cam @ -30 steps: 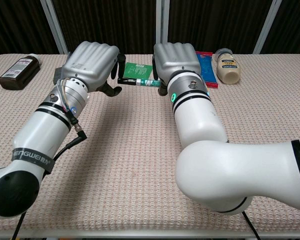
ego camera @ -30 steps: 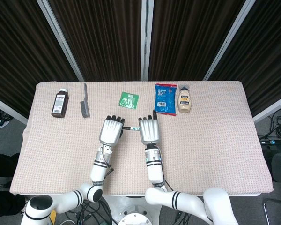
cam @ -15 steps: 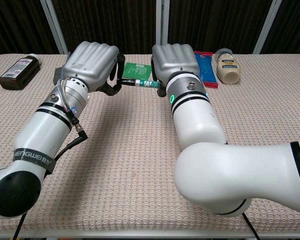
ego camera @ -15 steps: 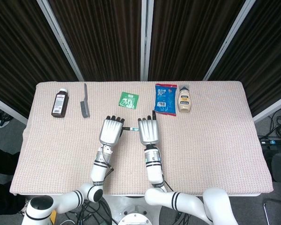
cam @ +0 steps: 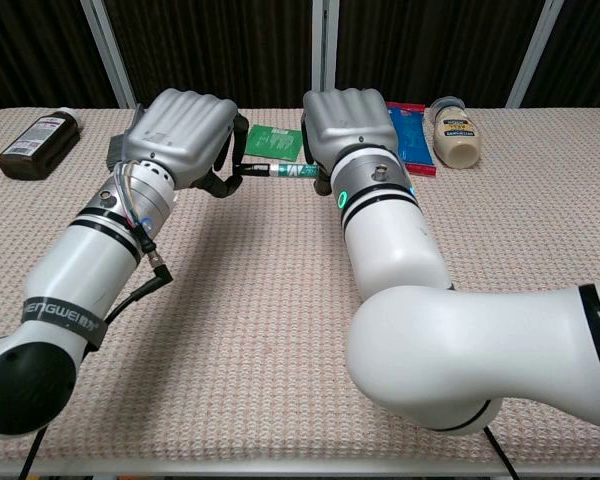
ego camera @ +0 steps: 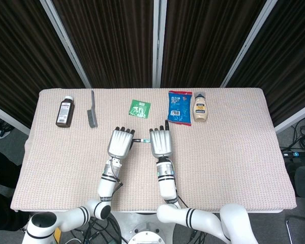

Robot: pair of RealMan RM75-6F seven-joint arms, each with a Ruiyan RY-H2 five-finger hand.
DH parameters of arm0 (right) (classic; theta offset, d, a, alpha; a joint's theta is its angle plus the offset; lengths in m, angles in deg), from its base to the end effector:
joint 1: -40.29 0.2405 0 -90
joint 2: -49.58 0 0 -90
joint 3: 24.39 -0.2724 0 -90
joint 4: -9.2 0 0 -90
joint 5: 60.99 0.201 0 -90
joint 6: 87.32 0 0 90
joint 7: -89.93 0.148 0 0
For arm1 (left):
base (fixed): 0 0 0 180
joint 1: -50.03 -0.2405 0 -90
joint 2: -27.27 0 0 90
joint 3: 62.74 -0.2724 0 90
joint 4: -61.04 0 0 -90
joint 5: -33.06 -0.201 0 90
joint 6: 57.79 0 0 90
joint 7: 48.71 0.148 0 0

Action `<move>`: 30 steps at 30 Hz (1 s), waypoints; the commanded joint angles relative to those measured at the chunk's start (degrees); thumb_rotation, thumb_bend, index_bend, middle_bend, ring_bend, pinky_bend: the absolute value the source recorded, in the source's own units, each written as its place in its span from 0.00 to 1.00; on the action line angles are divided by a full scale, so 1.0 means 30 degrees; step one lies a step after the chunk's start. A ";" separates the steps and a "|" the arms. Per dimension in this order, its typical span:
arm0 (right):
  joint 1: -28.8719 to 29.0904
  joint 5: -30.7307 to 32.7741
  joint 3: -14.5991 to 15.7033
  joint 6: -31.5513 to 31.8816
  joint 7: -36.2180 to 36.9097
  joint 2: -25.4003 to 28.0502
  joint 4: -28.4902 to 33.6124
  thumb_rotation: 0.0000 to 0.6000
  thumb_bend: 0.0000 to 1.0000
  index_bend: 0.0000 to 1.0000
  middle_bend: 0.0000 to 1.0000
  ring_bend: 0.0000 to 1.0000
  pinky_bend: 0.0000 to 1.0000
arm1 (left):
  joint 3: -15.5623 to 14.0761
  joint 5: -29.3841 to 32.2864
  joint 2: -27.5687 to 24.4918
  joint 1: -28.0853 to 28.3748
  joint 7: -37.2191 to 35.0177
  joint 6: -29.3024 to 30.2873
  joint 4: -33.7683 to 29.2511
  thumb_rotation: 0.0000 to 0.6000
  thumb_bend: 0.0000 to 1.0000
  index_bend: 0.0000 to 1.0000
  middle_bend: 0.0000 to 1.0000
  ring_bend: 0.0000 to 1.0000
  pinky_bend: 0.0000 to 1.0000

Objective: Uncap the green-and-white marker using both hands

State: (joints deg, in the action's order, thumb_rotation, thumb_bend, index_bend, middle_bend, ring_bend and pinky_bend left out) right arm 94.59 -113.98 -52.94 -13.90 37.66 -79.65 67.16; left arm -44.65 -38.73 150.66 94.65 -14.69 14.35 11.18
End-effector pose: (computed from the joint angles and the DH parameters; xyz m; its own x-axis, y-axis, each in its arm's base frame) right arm -0.0388 -0.3562 -0.1267 0.5177 -0.0277 0.8551 -0.8522 -0.1052 0.5125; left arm -0.1088 0.3558 -0.1076 0.5509 -0.1236 0.8254 0.7910 -0.2382 -0.5636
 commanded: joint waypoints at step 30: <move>-0.3228 0.1571 0.2456 -0.1699 -0.0662 0.4069 0.3671 1.00 0.08 0.47 0.44 0.20 0.04 | -0.0694 0.3795 -0.3371 -0.2648 0.0668 -0.3035 -0.4884 1.00 0.09 0.24 0.25 0.21 0.32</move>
State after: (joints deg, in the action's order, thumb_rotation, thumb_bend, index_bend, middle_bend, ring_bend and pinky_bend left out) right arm 85.22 -109.85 -45.85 -18.41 35.85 -68.03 77.61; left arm -46.54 -27.64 141.07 86.87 -13.04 5.33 -2.89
